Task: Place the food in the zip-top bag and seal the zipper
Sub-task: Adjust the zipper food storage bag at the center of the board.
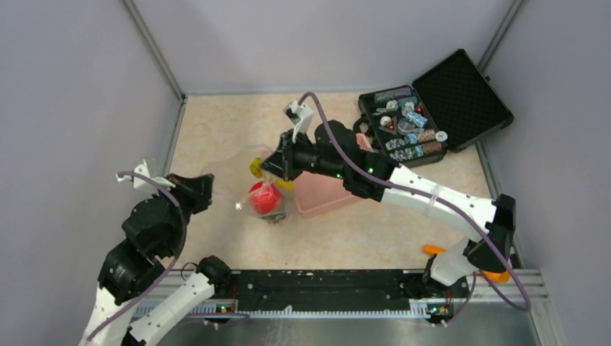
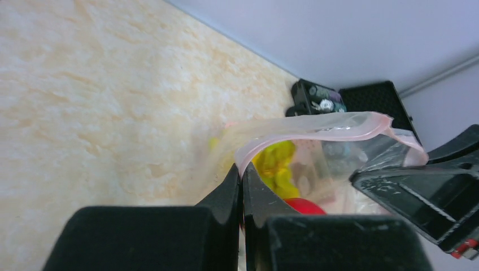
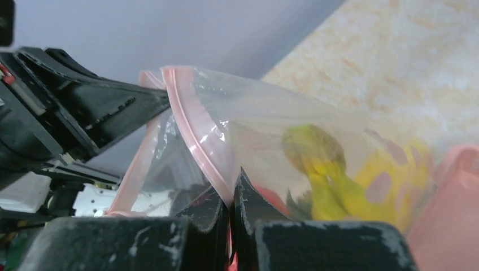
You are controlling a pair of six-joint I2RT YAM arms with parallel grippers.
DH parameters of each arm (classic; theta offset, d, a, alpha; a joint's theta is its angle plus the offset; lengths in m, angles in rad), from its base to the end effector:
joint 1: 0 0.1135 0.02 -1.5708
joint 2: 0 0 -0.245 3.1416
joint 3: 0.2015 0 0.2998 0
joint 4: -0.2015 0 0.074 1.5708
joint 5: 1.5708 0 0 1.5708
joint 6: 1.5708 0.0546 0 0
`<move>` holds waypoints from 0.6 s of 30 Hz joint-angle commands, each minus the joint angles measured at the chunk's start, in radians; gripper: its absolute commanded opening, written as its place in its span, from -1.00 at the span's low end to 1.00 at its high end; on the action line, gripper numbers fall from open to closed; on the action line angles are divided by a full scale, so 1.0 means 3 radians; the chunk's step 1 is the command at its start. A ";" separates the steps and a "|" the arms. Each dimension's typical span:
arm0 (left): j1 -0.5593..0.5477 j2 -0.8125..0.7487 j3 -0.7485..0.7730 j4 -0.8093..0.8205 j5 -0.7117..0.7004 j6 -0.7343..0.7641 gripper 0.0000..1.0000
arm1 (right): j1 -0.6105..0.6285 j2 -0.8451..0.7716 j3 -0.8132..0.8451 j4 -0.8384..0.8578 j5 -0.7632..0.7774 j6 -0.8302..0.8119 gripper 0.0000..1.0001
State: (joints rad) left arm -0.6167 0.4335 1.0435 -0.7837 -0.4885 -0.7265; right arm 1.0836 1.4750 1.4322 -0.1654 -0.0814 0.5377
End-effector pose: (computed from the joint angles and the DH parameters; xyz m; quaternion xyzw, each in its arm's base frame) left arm 0.1163 -0.0511 0.4127 -0.1961 0.7334 -0.2433 0.6037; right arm 0.1919 0.3717 0.3782 -0.2339 0.7405 0.4778 0.4107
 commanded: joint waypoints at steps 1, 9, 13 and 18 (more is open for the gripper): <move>0.0000 -0.0009 0.0264 -0.0346 -0.0587 0.0008 -1.00 | 0.0093 0.0416 0.0565 -0.0091 -0.0062 -0.0166 -1.00; -0.0002 0.0091 0.0069 -0.0544 -0.0589 0.0125 -1.00 | 0.0209 0.1341 0.1636 -0.1302 0.0483 -0.0491 -1.00; -0.0005 0.0185 -0.0147 -0.0533 -0.0400 -0.0056 -1.00 | 0.0237 0.1203 0.1375 -0.0734 0.0178 -0.0374 -1.00; -0.0002 0.0006 -0.0053 -0.0523 -0.0547 0.0050 -1.00 | 0.0248 0.0430 0.0608 0.0147 0.0397 -0.0244 -1.00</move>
State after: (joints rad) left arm -0.6170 0.4805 0.9966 -0.9588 -0.6266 -0.7307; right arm 1.1481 1.8431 1.7042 -0.3702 0.0036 0.4389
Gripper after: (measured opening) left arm 0.002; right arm 0.004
